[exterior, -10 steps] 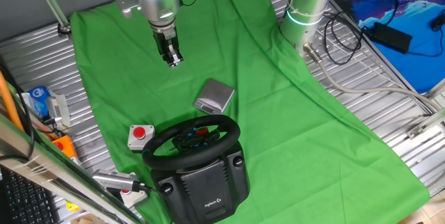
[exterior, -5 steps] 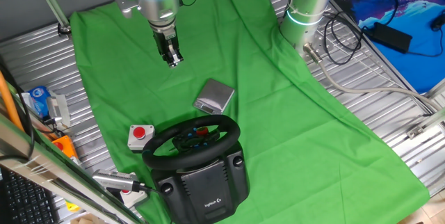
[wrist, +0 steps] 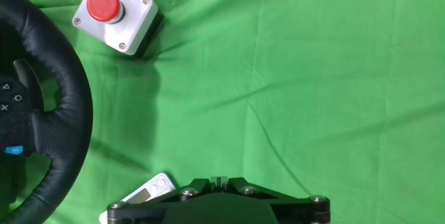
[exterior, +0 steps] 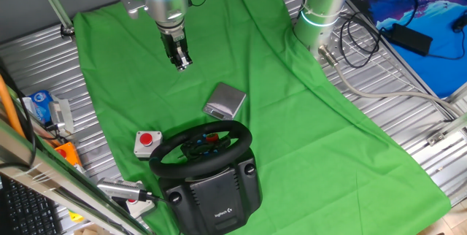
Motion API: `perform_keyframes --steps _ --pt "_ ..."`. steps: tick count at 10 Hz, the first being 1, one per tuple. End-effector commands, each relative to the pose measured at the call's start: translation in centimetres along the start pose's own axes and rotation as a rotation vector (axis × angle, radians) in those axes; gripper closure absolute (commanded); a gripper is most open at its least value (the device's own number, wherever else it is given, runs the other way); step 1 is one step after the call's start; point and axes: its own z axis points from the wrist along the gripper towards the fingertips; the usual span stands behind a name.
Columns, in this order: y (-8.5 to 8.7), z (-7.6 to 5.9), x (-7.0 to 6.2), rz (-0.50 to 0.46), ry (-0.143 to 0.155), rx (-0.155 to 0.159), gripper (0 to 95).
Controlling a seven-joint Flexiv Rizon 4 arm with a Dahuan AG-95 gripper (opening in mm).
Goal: Rotate the steering wheel 90 degrees counterclockwise
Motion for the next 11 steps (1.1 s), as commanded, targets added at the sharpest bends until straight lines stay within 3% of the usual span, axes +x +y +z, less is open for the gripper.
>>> perform_keyframes --steps 1,3,4,7,8,10,11 --pt "0.01 0.01 -0.02 0.001 0.000 -0.001 95.0" --pt "0.01 0.01 -0.02 -0.010 0.000 0.000 95.0" --pt "0.01 0.01 -0.02 -0.079 -0.001 -0.001 95.0" --pt "0.01 0.01 -0.02 -0.091 0.000 -0.001 95.0" --pt "0.01 0.01 -0.02 -0.110 -0.003 -0.026 95.0" --pt "0.01 0.01 -0.02 -0.164 -0.010 -0.129 95.0" --pt "0.01 0.01 -0.02 -0.188 -0.009 -0.152 95.0"
